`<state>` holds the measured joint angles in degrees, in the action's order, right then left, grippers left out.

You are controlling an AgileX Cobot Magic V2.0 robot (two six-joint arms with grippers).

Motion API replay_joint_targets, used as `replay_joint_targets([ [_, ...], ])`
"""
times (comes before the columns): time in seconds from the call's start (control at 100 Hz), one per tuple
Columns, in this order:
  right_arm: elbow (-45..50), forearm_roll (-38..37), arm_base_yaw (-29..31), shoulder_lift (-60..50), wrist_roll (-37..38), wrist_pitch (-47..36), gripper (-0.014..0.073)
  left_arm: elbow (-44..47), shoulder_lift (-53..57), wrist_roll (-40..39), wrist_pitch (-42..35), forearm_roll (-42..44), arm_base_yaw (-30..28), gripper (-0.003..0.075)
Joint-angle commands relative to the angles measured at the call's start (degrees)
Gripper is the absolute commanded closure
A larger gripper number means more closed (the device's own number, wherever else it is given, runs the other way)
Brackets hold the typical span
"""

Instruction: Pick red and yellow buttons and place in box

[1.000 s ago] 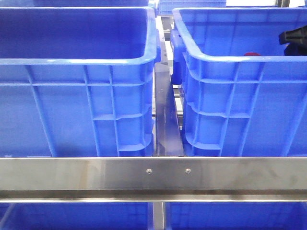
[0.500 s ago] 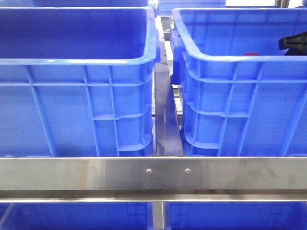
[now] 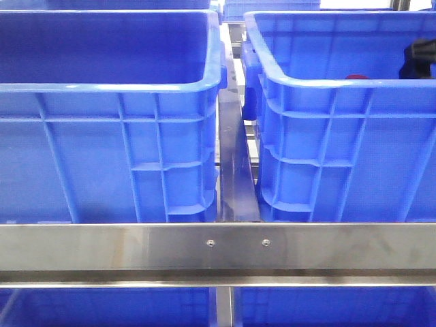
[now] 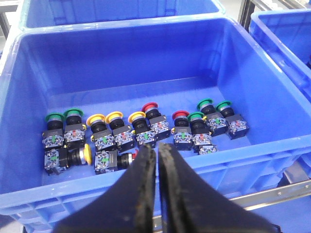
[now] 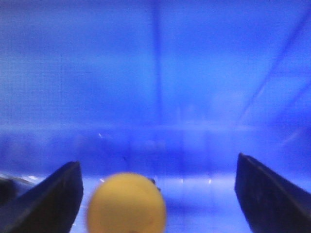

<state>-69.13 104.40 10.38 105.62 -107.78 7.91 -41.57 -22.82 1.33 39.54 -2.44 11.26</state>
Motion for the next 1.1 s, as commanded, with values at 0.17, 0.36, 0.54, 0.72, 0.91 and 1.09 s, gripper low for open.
replay_joint_targets([
  [0.17,3.3,5.5,0.4,-11.9,-0.5,1.5,-0.0061,-1.5,-0.4,-0.7,-5.4,-0.5,-0.1,0.0739],
  [0.36,9.2,5.5,0.4,-21.6,-0.5,1.9,-0.0061,-1.5,-0.4,-0.7,-5.4,-0.5,-0.1,0.0739],
  [0.54,15.9,5.5,0.4,-32.9,-0.5,2.6,-0.0061,-1.4,-0.4,-0.7,-5.4,-0.5,-0.1,0.0739],
  [0.72,23.3,5.5,0.4,-45.0,-0.5,5.2,-0.0061,-1.4,-0.4,-0.7,-5.4,-0.4,-0.1,0.0739],
  [0.91,30.5,5.5,0.4,-56.4,-0.5,5.8,-0.0061,-1.4,-0.4,-0.7,-5.4,-0.4,-0.1,0.0739],
  [1.09,36.2,5.5,0.4,-64.8,-0.5,6.2,-0.0061,-1.4,-0.4,-0.7,-5.4,-0.4,-0.1,0.0739],
])
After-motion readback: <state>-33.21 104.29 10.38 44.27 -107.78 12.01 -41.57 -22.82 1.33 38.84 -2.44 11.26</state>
